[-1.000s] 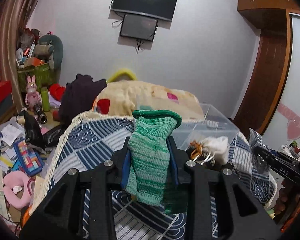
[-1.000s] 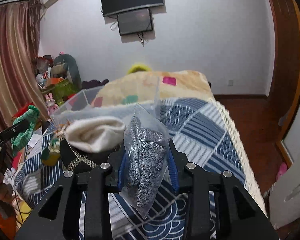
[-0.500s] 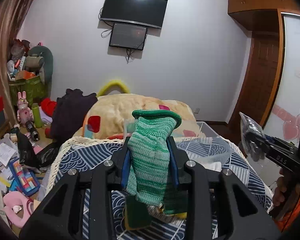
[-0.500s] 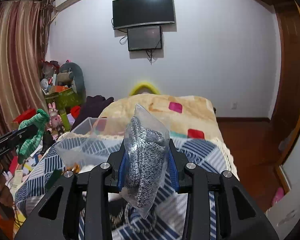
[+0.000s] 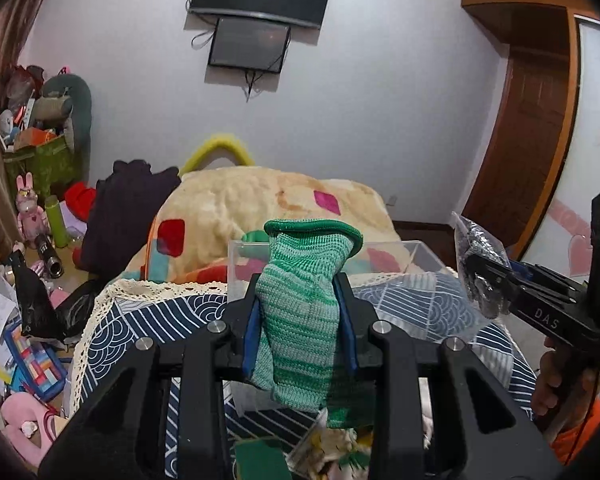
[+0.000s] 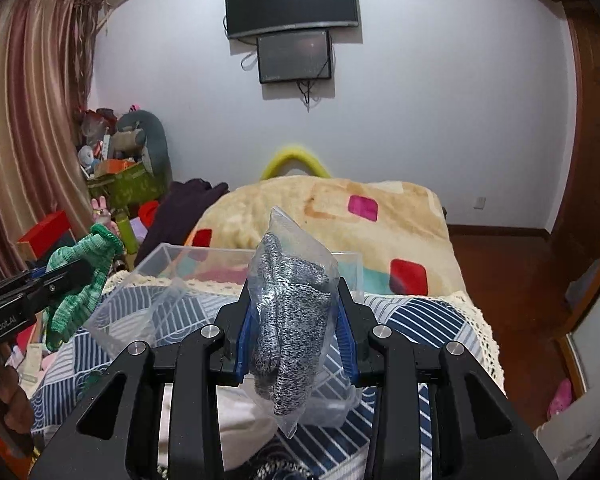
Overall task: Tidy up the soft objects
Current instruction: 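Carry the glove into the clear box with the left tool while the right tool drops the sock bag in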
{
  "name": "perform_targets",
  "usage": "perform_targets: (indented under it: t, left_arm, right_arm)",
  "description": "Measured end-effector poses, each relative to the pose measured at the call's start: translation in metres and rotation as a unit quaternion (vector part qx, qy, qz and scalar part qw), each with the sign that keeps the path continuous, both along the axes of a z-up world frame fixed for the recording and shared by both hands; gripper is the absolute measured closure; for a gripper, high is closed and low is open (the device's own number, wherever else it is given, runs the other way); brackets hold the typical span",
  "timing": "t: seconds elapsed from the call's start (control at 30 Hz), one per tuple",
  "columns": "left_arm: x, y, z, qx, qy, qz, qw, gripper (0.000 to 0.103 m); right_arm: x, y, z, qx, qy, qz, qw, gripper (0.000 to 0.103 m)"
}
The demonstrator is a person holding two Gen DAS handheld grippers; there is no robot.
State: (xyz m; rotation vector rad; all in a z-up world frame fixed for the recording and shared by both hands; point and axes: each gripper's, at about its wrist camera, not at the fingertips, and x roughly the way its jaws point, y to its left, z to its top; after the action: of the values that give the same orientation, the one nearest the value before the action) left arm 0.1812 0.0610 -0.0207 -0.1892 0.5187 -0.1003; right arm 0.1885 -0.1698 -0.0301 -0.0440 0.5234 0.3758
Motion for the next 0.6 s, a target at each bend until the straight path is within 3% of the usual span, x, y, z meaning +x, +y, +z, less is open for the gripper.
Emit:
perform_targets:
  t: [0.6]
  left_arm:
    - [0.058, -0.015, -0.035, 0.031, 0.078, -0.020, 0.9963, 0.070]
  right_arm:
    - [0.037, 0.021, -0.032, -0.061, 0.080, 0.026, 0.995, 0.071]
